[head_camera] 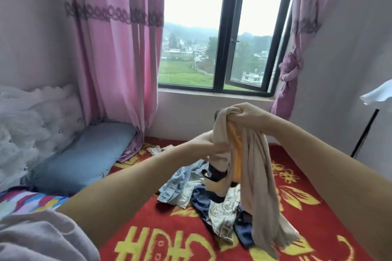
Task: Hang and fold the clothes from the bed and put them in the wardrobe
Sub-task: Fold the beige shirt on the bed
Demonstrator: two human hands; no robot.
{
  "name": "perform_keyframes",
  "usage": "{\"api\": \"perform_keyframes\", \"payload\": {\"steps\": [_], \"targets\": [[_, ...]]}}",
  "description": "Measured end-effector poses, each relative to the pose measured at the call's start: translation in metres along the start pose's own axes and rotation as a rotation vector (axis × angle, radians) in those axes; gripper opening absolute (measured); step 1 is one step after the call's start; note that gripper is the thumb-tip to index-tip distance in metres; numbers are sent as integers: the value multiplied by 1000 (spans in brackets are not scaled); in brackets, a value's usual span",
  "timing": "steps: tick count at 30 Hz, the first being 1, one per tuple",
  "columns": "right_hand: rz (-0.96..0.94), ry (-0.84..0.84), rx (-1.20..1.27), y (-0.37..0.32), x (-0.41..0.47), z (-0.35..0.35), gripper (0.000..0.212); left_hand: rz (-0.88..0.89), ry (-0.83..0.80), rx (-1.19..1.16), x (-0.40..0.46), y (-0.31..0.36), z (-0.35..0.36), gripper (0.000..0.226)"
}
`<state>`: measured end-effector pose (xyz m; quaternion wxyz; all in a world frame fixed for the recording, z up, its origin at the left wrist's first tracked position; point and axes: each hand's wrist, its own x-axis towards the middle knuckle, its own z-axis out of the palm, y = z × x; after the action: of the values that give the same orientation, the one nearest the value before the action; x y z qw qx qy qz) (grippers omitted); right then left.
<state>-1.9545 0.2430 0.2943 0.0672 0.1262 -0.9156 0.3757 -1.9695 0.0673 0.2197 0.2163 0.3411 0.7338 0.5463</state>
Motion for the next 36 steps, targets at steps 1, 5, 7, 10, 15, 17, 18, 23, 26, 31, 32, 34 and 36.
{"api": "perform_keyframes", "payload": {"steps": [1,5,7,10,15,17,18,23,26,31,32,34,36], "targets": [[12,18,15,2,-3,-4,15,7,134,-27,2,1,1,18],[95,156,38,27,-15,-23,17,45,449,-35,2,18,-22,9],[175,180,-52,39,-19,-29,16,21,422,-21,2,33,-33,18],[250,79,-287,43,-21,-27,17,-29,338,-174,14,66,-31,25],[275,-172,-277,16,-24,-16,56,-171,358,-462,32,89,-22,31],[279,-160,-53,2,-25,-14,49,-228,429,-561,35,88,-28,24],[292,-184,85,-3,-26,-11,46,-257,471,-598,36,87,-30,21],[138,-79,389,-10,-25,29,22,-294,499,-789,31,95,-26,23],[112,196,354,-5,-15,41,11,-224,499,-912,23,106,-27,13],[230,232,412,-6,-5,16,16,-25,657,-529,4,109,-54,36],[223,223,383,-9,-4,11,15,44,669,-346,0,107,-58,45],[178,178,219,-16,-3,3,14,130,442,24,-7,100,-58,61],[98,67,112,-25,-4,-3,11,111,120,362,-9,94,-47,65]]}}
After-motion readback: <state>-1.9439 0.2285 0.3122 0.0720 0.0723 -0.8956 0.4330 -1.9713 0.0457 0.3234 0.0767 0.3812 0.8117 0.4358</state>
